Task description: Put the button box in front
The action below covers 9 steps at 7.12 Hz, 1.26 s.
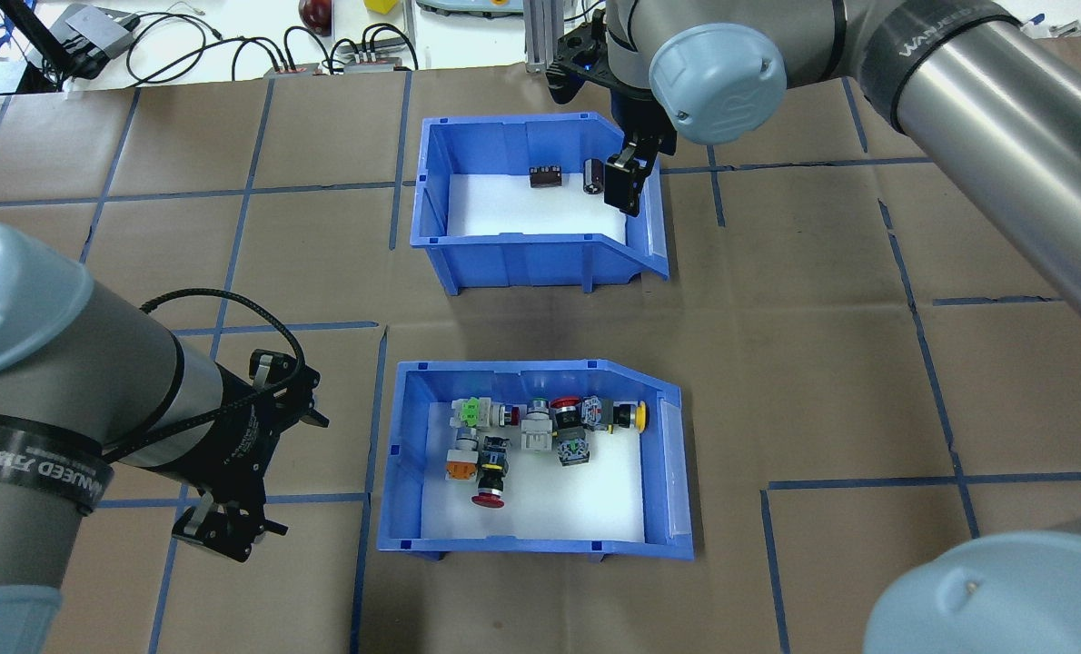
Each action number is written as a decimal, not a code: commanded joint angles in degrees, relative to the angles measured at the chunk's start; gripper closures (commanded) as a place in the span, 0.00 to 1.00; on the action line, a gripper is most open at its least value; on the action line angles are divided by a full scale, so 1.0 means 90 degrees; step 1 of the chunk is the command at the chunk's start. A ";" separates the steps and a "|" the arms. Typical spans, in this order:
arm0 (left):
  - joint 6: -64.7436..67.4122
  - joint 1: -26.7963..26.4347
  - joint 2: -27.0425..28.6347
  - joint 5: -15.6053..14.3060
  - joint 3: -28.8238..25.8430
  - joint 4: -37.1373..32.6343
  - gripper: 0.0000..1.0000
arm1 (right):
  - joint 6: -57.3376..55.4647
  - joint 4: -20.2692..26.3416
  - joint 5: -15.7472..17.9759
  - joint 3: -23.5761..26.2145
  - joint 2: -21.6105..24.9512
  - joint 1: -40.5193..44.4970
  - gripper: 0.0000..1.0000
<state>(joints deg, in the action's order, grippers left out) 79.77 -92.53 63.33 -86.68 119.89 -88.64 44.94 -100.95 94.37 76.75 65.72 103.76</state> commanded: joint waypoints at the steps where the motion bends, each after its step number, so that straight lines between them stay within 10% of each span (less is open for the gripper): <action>1: 0.0986 -0.0314 -0.0005 0.0002 0.0038 -0.0014 0.01 | 0.0413 -0.0072 -0.0017 -0.0012 -0.0017 0.0285 0.00; 9: 0.2689 -0.0617 -0.0065 0.0617 0.0536 0.0171 0.02 | 0.1305 -0.1371 -0.0007 -0.0012 -0.0916 0.1487 0.00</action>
<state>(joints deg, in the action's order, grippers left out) 103.22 -98.08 61.91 -81.96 124.68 -87.54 56.21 -112.91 94.40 76.49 57.91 116.14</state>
